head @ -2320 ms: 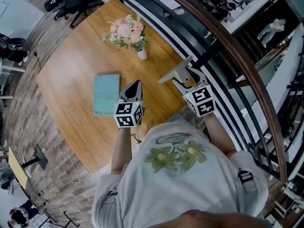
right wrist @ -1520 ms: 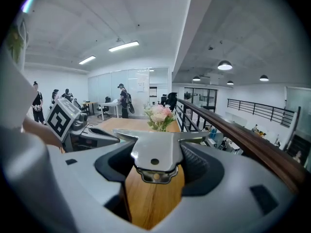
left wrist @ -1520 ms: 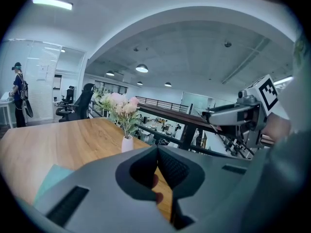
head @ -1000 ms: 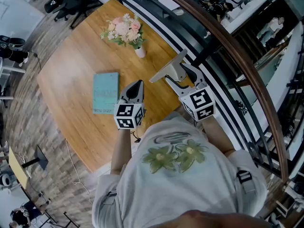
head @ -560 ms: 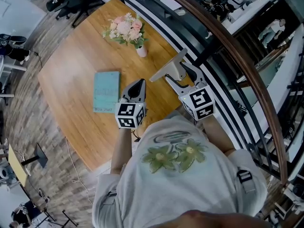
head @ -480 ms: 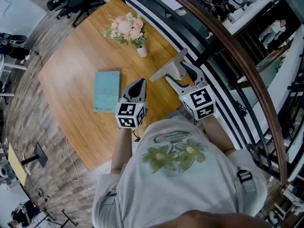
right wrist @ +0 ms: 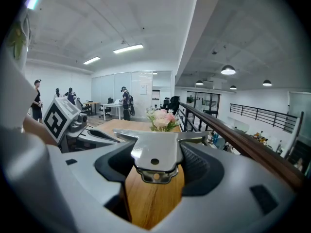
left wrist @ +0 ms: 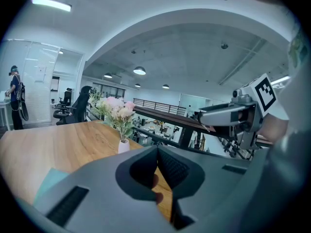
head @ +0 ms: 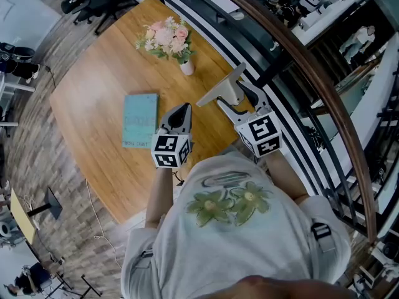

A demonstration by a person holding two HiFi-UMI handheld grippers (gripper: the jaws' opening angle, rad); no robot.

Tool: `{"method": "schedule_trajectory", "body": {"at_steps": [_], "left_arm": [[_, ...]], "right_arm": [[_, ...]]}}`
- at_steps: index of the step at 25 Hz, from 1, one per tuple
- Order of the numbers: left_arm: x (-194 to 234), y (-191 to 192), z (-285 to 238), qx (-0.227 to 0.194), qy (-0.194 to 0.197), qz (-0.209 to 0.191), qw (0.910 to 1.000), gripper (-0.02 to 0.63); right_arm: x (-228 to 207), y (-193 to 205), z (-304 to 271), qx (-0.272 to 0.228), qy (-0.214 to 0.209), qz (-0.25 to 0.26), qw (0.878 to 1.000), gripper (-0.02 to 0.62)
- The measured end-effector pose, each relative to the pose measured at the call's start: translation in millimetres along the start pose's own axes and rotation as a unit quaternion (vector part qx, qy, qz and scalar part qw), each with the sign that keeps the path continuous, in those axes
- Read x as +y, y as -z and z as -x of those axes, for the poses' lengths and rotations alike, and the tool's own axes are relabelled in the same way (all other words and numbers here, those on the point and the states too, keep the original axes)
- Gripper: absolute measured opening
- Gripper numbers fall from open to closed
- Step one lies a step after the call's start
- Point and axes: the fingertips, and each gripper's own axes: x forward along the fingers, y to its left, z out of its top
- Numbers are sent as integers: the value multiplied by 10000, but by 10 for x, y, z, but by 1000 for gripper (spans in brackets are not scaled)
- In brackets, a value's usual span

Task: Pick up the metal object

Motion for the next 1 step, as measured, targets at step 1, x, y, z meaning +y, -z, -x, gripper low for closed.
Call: {"method": "schedule_trajectory", "body": {"at_steps": [1], "left_arm": [[-6, -2, -2, -1, 6, 0, 10000, 14]], "right_arm": [[-2, 4, 3, 9, 4, 4, 10000, 293]]}}
